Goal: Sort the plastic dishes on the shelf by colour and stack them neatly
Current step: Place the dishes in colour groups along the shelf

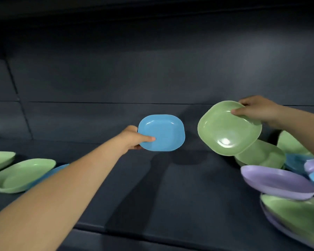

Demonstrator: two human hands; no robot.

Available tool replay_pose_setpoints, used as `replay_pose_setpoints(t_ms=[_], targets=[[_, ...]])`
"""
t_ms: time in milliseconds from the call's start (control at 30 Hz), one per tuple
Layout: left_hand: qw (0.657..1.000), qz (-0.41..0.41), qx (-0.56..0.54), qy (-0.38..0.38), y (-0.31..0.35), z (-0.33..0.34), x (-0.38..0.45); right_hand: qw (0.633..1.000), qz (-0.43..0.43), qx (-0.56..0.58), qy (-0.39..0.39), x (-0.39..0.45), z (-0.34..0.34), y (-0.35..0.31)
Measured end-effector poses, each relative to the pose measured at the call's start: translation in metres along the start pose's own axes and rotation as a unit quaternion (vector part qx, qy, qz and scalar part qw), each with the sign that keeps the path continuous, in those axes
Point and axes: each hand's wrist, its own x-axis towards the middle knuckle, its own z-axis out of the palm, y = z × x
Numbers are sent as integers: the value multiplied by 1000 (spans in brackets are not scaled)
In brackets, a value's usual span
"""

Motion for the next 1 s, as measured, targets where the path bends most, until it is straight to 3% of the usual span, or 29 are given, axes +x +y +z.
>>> replay_pose_setpoints(t_ms=[233, 400, 600, 867, 933, 1000], targets=[[991, -17, 124, -54, -37, -149, -38, 997, 13, 81, 13, -47, 85, -109], [971, -51, 216, -84, -86, -217, -58, 979, 52, 196, 30, -83, 155, -166], [963, -56, 254, -76, -133, -234, -55, 965, 120, 221, 67, -107, 205, -206], [907, 15, 414, -70, -141, -226, -51, 965, 151, 205, 65, -120, 227, -225], [911, 20, 406, -65, -143, -226, -48, 968, 149, 195, 58, -122, 230, -223], [941, 25, 334, -50, -143, -231, -46, 970, 151, 186, 52, -120, 232, -221]])
